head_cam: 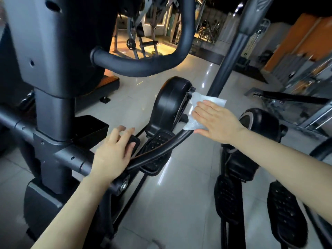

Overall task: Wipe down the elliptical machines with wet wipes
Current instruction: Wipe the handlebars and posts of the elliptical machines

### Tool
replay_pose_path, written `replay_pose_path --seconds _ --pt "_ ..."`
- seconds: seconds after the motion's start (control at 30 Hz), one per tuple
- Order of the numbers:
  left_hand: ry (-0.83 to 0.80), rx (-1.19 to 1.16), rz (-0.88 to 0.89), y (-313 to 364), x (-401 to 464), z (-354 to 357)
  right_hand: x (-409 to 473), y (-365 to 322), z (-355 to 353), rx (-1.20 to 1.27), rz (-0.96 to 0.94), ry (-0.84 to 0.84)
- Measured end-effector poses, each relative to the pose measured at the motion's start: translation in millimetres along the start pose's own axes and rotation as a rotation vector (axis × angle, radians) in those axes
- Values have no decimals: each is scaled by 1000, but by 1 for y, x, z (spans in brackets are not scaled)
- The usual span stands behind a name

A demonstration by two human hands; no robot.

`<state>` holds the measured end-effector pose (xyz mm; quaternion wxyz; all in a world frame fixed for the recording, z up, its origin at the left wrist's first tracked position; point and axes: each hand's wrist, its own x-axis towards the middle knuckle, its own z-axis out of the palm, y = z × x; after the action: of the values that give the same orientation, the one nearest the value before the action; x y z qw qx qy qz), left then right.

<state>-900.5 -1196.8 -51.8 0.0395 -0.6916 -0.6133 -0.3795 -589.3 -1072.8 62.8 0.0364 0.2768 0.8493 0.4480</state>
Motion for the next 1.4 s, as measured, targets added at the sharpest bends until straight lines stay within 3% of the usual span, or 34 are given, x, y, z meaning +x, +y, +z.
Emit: replay_pose_path --seconds 0.17,0.27,0.47,0.63,0.7,0.83,0.93,1.23,1.4 --pt "261 45 351 70 71 -15 9 36 -26 -180 -13 69" --pt "404 113 445 94 112 -29 13 55 -34 -232 -15 123" --pt "364 323 245 93 136 -30 36 99 -65 -331 74 360" --pt "276 490 210 83 139 -22 37 97 -58 -259 230 528" --pt "285 490 207 83 142 -20 28 69 -33 -172 226 485" --pt "256 518 242 80 142 -24 1 18 -2 -87 20 181" --pt "259 506 238 81 140 -26 0 26 -6 -157 -74 121" --pt "344 374 222 87 139 -27 30 155 -84 -278 -158 277" --pt "462 190 175 107 146 -27 42 170 -108 -411 -221 347"
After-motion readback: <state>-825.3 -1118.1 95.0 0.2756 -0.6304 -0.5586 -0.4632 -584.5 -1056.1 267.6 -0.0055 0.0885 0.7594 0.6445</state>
